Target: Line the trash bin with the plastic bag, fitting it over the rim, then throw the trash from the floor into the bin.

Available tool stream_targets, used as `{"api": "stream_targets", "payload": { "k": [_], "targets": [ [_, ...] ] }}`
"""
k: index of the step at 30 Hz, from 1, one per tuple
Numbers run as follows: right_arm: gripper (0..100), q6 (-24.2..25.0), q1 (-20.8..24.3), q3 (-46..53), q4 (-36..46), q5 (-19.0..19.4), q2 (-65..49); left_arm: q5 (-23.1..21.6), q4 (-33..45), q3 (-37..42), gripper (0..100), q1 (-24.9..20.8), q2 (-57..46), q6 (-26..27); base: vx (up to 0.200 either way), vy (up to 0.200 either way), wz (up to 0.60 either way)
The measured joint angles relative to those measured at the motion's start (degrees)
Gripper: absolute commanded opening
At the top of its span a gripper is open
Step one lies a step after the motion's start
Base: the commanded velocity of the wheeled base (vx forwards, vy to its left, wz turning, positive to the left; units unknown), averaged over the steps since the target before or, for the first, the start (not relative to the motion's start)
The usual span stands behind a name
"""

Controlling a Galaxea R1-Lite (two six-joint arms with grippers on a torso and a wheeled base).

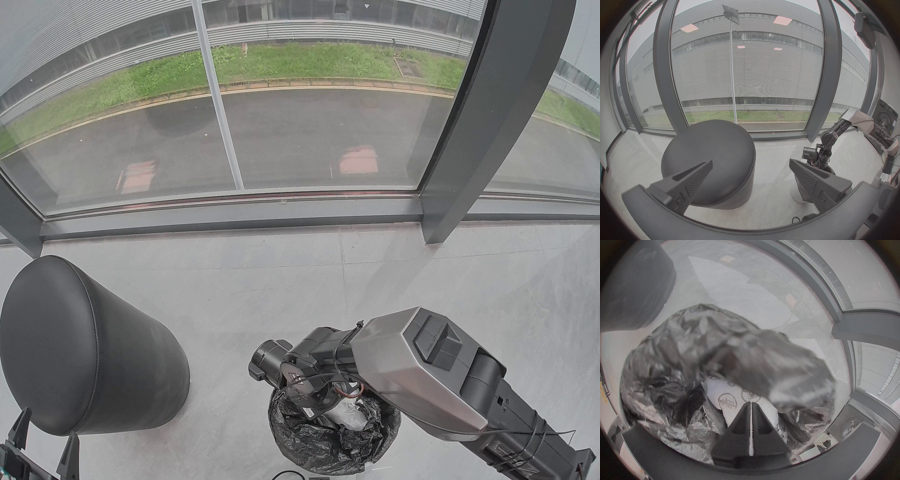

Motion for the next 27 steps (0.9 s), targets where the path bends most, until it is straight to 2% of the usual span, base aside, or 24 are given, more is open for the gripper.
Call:
{"api": "stream_targets", "payload": {
  "k": [10,19,27],
  "targets": [
    [0,-0.8,-0.7,-0.1,-9.7,0.0,4.2,0.0,0.0,0.0,100,0.0,0.0,0.0,0.000,0.000,0.00],
    [0,-1.0,-2.8,0.0,-11.7,0.1,6.0,0.0,0.0,0.0,100,0.0,0.0,0.0,0.000,0.000,0.00],
    [0,-1.2,-1.7,0.0,-11.5,0.2,6.1,0.0,0.0,0.0,100,0.0,0.0,0.0,0.000,0.000,0.00]
  ]
}}
